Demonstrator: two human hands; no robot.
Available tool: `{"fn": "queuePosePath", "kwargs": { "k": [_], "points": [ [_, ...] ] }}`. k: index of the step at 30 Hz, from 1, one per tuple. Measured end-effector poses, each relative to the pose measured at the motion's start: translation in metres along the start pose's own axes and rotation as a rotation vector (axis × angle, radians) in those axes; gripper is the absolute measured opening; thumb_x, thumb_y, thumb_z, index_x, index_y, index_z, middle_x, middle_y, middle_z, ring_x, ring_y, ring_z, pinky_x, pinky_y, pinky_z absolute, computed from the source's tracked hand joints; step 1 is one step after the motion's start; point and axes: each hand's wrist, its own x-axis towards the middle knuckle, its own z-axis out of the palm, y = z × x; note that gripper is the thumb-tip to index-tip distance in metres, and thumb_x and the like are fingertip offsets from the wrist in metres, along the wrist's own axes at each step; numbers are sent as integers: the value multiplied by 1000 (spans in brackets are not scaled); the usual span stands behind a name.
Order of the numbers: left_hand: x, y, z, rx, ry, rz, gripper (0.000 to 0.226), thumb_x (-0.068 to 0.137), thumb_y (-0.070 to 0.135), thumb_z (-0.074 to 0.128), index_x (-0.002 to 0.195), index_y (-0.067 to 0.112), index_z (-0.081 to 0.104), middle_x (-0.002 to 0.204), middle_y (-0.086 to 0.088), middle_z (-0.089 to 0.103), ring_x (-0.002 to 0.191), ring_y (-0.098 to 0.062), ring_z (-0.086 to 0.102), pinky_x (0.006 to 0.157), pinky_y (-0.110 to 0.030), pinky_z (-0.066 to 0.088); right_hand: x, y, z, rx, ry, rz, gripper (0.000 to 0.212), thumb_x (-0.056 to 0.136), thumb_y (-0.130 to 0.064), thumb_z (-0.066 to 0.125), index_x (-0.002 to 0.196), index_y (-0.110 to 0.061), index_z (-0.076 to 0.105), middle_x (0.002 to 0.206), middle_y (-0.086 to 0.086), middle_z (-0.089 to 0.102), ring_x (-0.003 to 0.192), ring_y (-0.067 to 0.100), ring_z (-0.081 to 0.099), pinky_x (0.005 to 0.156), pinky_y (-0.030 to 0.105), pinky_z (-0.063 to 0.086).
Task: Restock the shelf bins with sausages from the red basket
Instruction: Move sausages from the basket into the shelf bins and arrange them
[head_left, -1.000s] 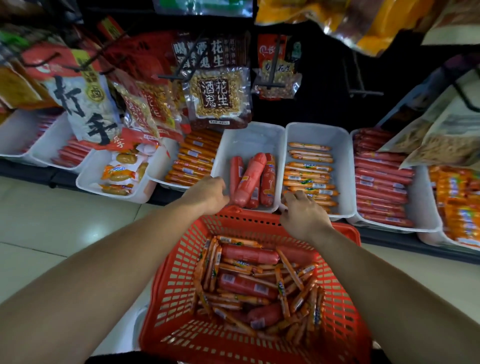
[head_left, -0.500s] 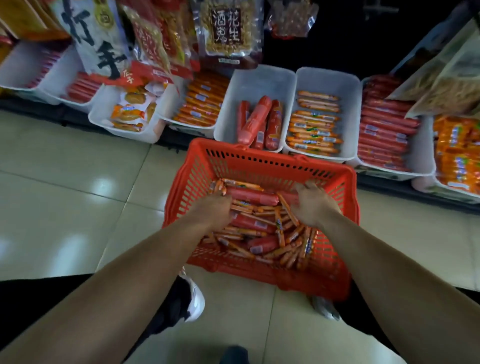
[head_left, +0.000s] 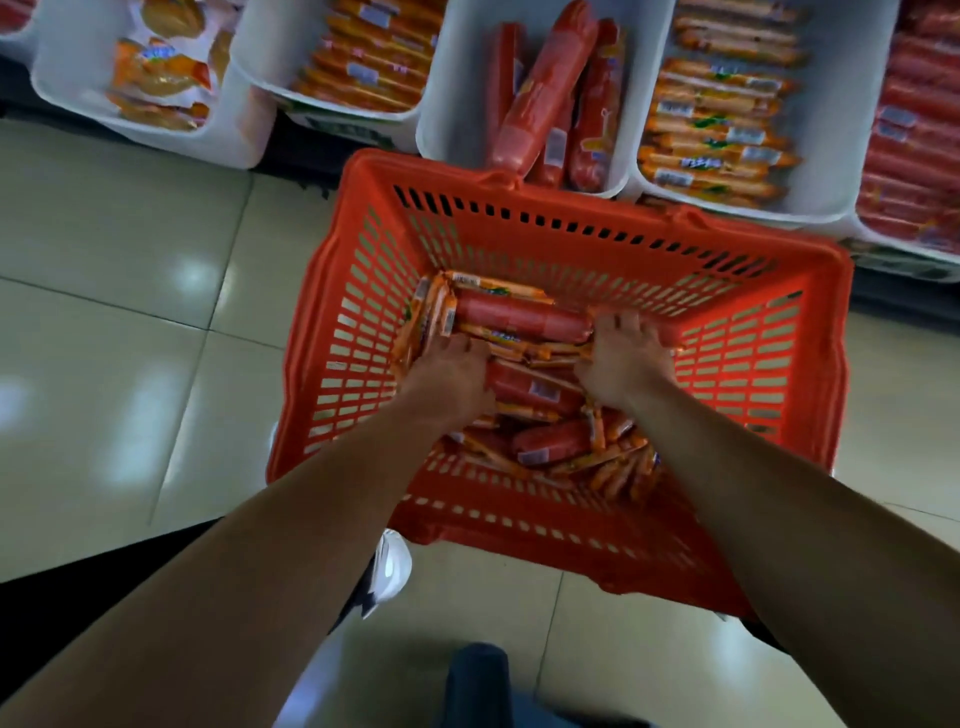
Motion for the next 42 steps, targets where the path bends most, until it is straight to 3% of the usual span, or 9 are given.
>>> {"fn": "queuePosePath", "kwargs": {
  "k": [4,8,13,20,22,27,33,38,42],
  "points": [
    [11,-6,2,-22,231,-130,75,87,43,65,146,12,32,151,-14,27,136,-40,28,108,-54,35,9,14,21,32,-165,158,112,76,-73,61,156,-10,13,160,19,17,146,45,17,112,57,33],
    [17,-14,6,-161,186,-296,102,85,43,70,155,7,5,157,-20,14,145,-42,16,115,-54,25,2,27,35,-2,-140,110,115,73,-67,71,155,-14,11,158,11,17,145,42,21,106,53,39],
    [14,-19,8,-51,193,-265,91,88,43,62,154,7,11,156,-22,19,143,-41,21,114,-54,29,4,35,29,123,-111,46,87,71,-51,78,137,-11,38,127,13,53,114,37,56,87,43,51],
    [-8,10,7,-35,22,-120,82,85,46,66,151,16,26,156,-11,25,144,-36,23,115,-53,29,-15,41,13,129,-239,-33,54,75,-37,79,117,-14,55,102,5,65,87,23,63,71,35,52],
    [-11,22,9,-37,-15,-45,80,85,48,66,149,16,31,152,-11,33,141,-34,29,114,-52,31,-24,40,9,-19,-243,-134,59,76,-37,80,123,-14,53,110,6,63,96,25,62,76,33,50],
    [-13,40,18,-35,-149,123,71,86,48,67,144,16,40,146,-10,42,132,-33,42,103,-47,43,-52,55,15,-584,-311,-279,107,63,-68,75,150,-20,32,155,7,34,139,32,36,111,44,28],
    [-10,25,16,-43,-215,168,69,77,57,71,132,21,52,130,-1,50,117,-24,52,96,-42,48,-46,63,33,-779,-226,-424,82,84,-37,66,153,-18,25,157,2,32,144,25,27,114,45,23],
    [-7,10,14,-56,-280,148,82,75,46,79,144,24,41,143,-1,45,130,-26,47,105,-42,43,-37,59,35,-790,-141,-462,66,86,-34,64,145,-19,39,152,2,43,141,24,33,116,48,20],
    [-9,7,12,-53,-319,132,89,72,62,77,143,21,41,141,2,45,128,-24,47,101,-37,43,-37,59,31,-792,-191,-491,67,79,-36,71,140,-20,47,149,4,46,139,26,37,116,46,25]
  ]
}}
